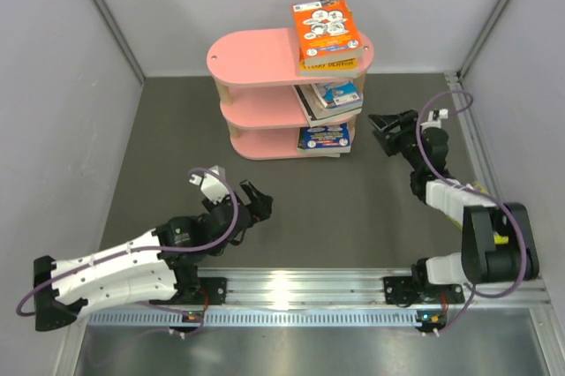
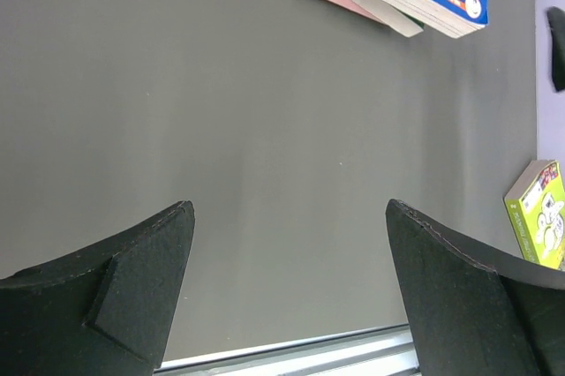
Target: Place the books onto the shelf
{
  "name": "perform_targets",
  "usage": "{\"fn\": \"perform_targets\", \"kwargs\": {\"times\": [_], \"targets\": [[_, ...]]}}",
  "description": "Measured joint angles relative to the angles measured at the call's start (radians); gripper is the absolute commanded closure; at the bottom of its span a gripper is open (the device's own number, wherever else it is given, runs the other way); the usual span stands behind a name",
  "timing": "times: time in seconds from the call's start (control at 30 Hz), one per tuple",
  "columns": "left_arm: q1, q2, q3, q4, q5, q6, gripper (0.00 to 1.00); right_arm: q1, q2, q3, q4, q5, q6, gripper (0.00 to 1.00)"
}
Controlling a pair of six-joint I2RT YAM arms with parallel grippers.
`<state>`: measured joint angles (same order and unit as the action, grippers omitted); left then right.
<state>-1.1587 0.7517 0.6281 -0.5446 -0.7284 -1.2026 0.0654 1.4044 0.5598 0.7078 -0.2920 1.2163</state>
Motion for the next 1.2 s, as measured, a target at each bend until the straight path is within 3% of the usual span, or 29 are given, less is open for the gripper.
{"fn": "perform_targets", "kwargs": {"times": [0.2, 0.33, 0.5, 0.8, 1.2], "targets": [[0.0, 0.019, -0.019, 0.065, 0.042, 0.009, 0.06, -0.076, -0.213, 0.173, -0.522, 0.128, -0.286, 0.23], [0.0, 0.063, -0.076, 0.161, 0.119, 0.021, 0.08, -0.264, -0.203, 0.328, -0.783, 0.197, -0.462, 0.28], [0.001, 0.161, -0.119, 0.265, 0.249, 0.028, 0.08, -0.518, -0.08, 0.397, -0.988, 0.315, -0.591, 0.29], [0.001, 0.23, -0.127, 0.369, 0.423, 0.039, 0.09, -0.745, 0.123, 0.418, -1.158, 0.442, -0.659, 0.32], [0.001, 0.118, -0.199, 0.372, 0.481, 0.022, 0.1, -0.765, 0.172, 0.393, -1.144, 0.521, -0.662, 0.39]]}}
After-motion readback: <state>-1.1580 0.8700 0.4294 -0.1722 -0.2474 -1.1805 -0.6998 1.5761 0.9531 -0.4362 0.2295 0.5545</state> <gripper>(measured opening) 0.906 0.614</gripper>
